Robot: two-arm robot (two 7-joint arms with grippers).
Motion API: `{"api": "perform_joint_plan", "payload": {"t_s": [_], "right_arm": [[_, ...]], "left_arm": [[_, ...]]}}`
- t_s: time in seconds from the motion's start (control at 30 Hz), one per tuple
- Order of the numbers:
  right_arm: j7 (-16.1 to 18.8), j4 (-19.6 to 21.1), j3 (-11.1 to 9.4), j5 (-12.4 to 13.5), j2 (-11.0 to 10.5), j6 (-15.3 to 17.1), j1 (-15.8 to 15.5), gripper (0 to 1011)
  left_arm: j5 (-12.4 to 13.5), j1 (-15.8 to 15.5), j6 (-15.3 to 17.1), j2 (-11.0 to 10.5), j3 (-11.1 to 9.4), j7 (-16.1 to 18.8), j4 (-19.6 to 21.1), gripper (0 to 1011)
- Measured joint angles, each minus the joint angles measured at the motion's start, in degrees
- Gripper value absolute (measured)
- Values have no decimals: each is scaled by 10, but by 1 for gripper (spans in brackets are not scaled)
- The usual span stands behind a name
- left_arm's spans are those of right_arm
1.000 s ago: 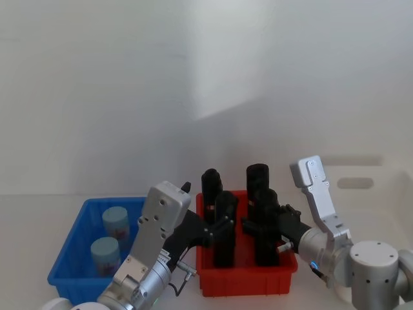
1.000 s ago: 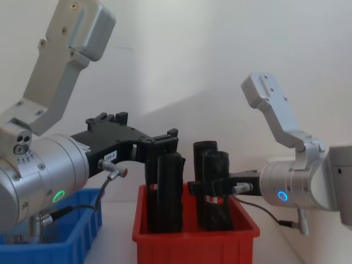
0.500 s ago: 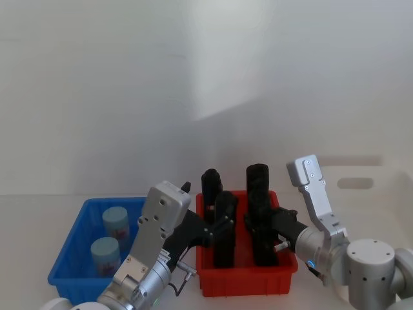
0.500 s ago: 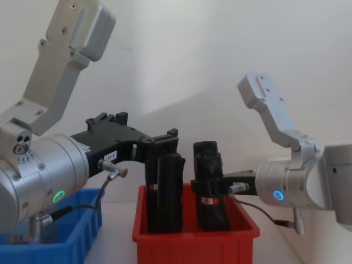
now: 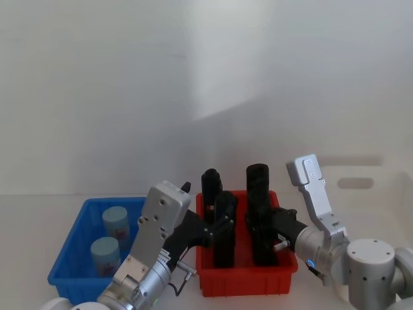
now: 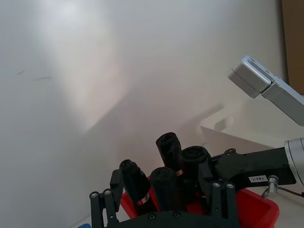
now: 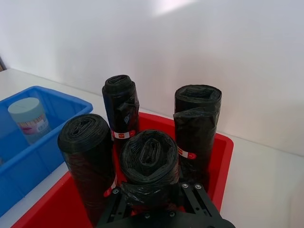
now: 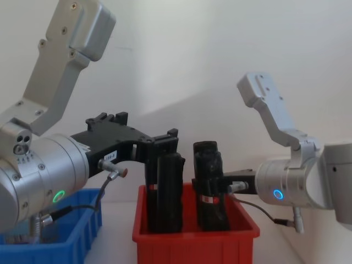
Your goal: Pick the cotton swabs from the blue box and place them into the white box.
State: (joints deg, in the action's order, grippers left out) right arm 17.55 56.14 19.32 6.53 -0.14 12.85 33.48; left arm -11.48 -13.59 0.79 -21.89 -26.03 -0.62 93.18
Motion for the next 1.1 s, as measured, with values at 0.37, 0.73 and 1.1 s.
{"api": "perform_joint_plan", "payload": {"t_s": [0.37,0.73,1.1], "right_arm": [[-11,76,-2,-6,-15,0,-28,365],[-43,226,-13,-5,-45,21,-75,365],[-105,387,-35,-1,-86,52,-130,365]], "left_arm": [[0,0,0,0,0,0,0,1003],[0,0,0,0,0,0,0,1003],[0,0,0,0,0,0,0,1003]]}}
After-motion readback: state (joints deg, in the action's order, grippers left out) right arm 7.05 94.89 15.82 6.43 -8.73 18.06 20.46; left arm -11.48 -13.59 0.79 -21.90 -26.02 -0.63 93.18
